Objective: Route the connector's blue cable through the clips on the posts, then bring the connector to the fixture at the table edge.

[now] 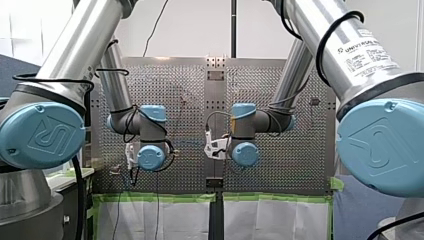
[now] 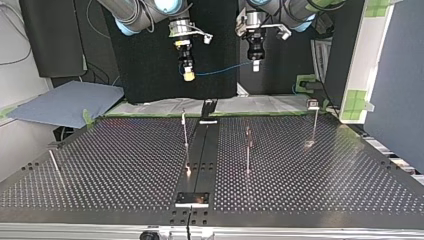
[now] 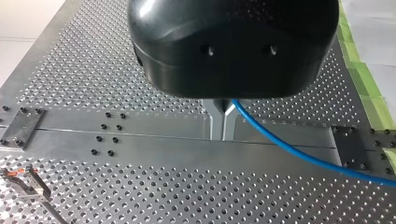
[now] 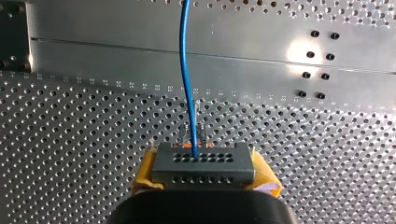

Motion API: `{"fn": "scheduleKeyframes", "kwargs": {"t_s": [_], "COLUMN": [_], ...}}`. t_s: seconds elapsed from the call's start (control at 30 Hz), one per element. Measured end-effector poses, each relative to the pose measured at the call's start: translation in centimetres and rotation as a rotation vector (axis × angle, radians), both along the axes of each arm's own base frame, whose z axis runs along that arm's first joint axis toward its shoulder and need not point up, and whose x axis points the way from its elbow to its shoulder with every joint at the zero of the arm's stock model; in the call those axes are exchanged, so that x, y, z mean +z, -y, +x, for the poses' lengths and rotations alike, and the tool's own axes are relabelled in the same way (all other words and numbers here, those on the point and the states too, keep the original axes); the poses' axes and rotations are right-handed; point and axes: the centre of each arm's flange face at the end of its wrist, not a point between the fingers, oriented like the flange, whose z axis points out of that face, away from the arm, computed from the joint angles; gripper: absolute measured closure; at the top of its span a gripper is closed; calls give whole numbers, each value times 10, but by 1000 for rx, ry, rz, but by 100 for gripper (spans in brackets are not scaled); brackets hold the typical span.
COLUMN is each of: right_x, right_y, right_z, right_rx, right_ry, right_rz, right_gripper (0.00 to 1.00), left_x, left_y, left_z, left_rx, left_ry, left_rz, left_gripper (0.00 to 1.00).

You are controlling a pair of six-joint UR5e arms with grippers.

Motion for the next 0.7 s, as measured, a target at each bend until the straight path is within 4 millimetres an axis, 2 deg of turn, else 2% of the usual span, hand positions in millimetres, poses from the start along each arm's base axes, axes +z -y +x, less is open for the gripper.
{"fn": "scheduleKeyframes", "kwargs": {"t_s": [0.37, 0.57, 0.7], "right_x": [-1, -22, -30], "right_y": [-1, -18, -23], "right_z": [0, 3, 3], "right_rx": [1, 32, 40], "right_ry": [-2, -38, -51], "right_rz": [2, 44, 56], "right_gripper": [98, 98, 98], "left_x": [1, 2, 2], "left_y": [0, 1, 1], "left_z": [1, 1, 1], "left_rx": [0, 0, 0], "left_ry": [4, 5, 5], "left_rz": [-3, -4, -5], "left_gripper": [98, 98, 98]}}
